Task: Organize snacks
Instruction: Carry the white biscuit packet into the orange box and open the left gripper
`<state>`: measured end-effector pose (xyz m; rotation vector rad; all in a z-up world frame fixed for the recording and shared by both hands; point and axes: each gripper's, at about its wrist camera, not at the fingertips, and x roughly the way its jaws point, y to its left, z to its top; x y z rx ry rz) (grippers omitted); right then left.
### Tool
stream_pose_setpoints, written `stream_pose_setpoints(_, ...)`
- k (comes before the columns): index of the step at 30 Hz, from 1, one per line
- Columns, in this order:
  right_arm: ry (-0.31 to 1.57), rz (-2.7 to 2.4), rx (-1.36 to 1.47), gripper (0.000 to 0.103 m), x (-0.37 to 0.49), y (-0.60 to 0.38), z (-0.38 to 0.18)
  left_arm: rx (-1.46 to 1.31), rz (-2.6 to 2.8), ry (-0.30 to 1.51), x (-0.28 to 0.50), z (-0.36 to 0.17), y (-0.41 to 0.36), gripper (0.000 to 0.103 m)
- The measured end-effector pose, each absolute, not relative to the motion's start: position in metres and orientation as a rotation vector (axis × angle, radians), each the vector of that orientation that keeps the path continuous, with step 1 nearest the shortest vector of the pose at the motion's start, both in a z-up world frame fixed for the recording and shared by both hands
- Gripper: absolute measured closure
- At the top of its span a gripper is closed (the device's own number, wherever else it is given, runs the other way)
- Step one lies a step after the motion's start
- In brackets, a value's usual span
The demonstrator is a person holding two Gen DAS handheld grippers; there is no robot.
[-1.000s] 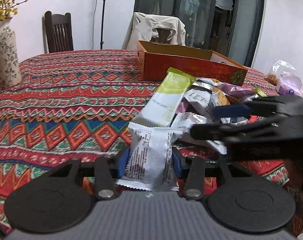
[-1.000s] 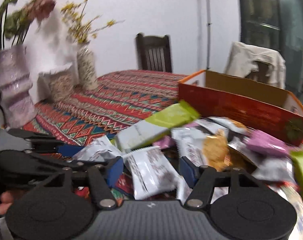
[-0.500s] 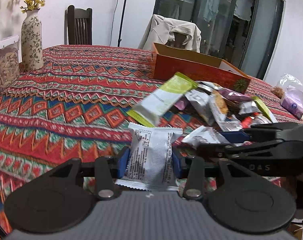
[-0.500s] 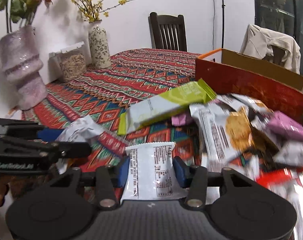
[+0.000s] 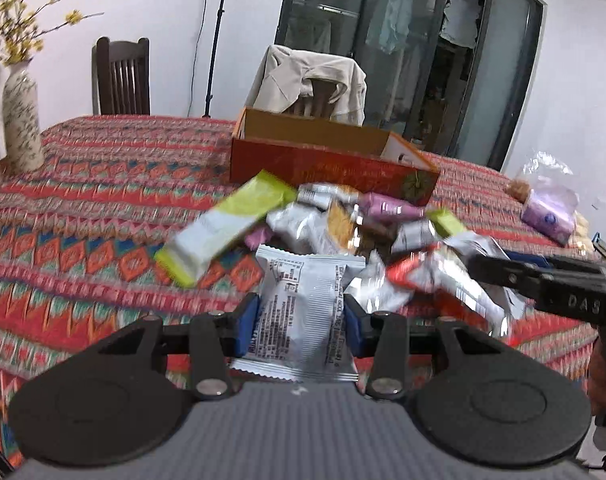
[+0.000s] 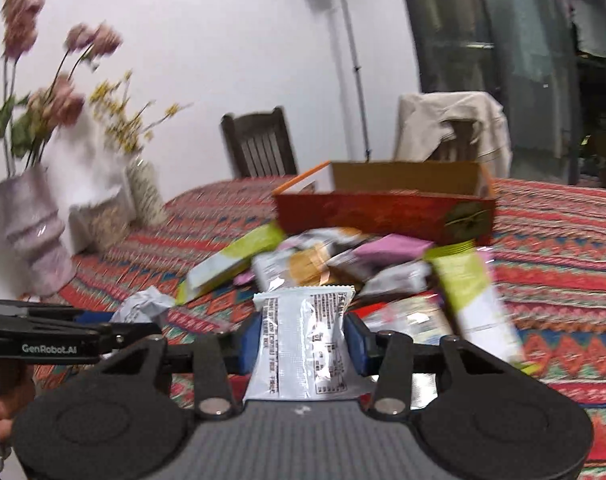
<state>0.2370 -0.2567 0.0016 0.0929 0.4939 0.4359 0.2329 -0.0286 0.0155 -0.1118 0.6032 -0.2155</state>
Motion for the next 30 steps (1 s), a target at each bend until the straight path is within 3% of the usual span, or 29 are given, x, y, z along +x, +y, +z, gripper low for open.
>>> stream_pose_setpoints(7,0.391,0.377,0.077,0.059,0.288,-0.303,0.036,-0.132,-0.272,0.551,0.321,0.076,-0.033,0.058)
stream_pose_setpoints(14,0.342,0.351,0.075,0.059,0.416,-0.341,0.098,-0.035,-0.192,0.485,0.466,0.12,-0.051,0.058)
stream_pose_setpoints(18,0.43,0.349,0.094,0.059,0.512,-0.343,0.111,0.032,-0.168,0.568,0.564,0.106,-0.069,0.058)
stream_pose_setpoints(23,0.618,0.263,0.039,0.058,0.632,-0.319,0.076,0.109,-0.099,0.72,0.67,0.051,-0.089,0.058)
stream_pose_setpoints(30,0.816,0.134,-0.284,0.058,0.728,-0.273,-0.001,0.257,-0.09,0.781,0.701,0.0,-0.095,0.058)
